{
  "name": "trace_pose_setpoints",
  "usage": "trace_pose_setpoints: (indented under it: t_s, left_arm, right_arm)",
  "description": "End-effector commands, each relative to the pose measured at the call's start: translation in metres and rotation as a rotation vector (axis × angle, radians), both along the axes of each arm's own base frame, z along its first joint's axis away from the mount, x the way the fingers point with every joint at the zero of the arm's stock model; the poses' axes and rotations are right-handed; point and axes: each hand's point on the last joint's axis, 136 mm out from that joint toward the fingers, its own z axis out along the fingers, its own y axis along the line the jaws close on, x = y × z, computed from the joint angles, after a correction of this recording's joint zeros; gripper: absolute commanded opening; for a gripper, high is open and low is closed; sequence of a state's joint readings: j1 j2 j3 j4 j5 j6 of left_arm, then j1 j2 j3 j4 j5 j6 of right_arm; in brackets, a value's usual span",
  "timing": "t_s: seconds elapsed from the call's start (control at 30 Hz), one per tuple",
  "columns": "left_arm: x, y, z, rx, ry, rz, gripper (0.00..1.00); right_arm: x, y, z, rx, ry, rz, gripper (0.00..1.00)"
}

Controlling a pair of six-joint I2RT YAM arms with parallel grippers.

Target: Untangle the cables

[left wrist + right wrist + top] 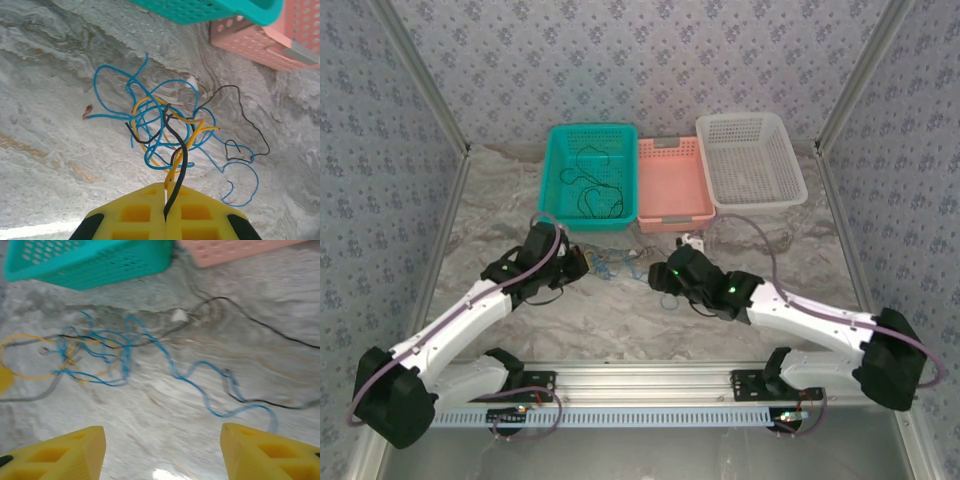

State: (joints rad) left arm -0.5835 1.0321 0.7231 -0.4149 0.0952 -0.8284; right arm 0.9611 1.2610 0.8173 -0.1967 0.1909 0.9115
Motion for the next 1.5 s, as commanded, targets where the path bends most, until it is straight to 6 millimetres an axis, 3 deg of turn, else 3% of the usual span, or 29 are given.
trace_pose_setpoints:
  t_s: [0.0,0.17,0.43,0.63,0.83,0.93,1.03,1.07,1.17,1.2,1.27,1.3,1.37,1.47]
  left_arm:
    - [-0.003,-0.016,0.021,-0.016,-0.107,-0.118,0.00]
    - [-0.012,-0.032,0.024,-0.027,-0.220,-0.247,0.00]
    - [-0.016,-0.041,0.014,-0.026,-0.259,-0.292,0.00]
    - [-0.019,-0.043,0.012,-0.026,-0.273,-0.299,0.00]
    - [-0.023,-0.046,0.013,-0.034,-0.286,-0.316,0.00]
    - [-0.026,-0.049,0.016,-0.038,-0.300,-0.332,0.00]
    - [-0.027,-0.048,0.016,-0.031,-0.298,-0.328,0.00]
    - [-0.027,-0.046,0.015,-0.027,-0.296,-0.322,0.00]
    - [-0.026,-0.035,0.014,-0.001,-0.286,-0.265,0.01]
    - [-0.025,-0.029,0.015,0.011,-0.281,-0.235,0.11]
    - [-0.024,-0.016,0.020,0.020,-0.278,-0.164,0.47]
    - [-0.024,-0.012,0.023,0.019,-0.277,-0.137,0.58]
    - [-0.023,-0.002,0.032,0.002,-0.274,-0.076,0.65]
    - [-0.022,-0.003,0.037,-0.060,-0.235,-0.037,0.67]
  right_arm:
    - [0.010,0.043,0.039,0.199,0.007,0.025,0.62]
    - [0.013,0.066,0.047,0.347,0.086,0.005,0.58]
    - [0.017,0.094,0.049,0.626,0.229,-0.068,0.51]
    - [0.015,0.112,0.032,0.725,0.348,-0.094,0.49]
    - [0.018,0.113,0.013,0.746,0.392,-0.147,0.47]
    - [0.025,0.112,0.010,0.756,0.389,-0.162,0.33]
    - [0.029,0.109,0.007,0.743,0.384,-0.172,0.04]
    - [0.029,0.107,0.007,0.731,0.377,-0.176,0.00]
    - [0.025,0.093,0.003,0.653,0.340,-0.194,0.00]
    - [0.024,0.088,0.002,0.632,0.327,-0.196,0.00]
    - [0.023,0.074,0.001,0.587,0.289,-0.190,0.00]
    - [0.021,0.069,0.001,0.566,0.272,-0.177,0.00]
    - [0.021,0.061,0.006,0.518,0.228,-0.132,0.00]
    - [0.018,0.056,0.012,0.477,0.189,-0.051,0.00]
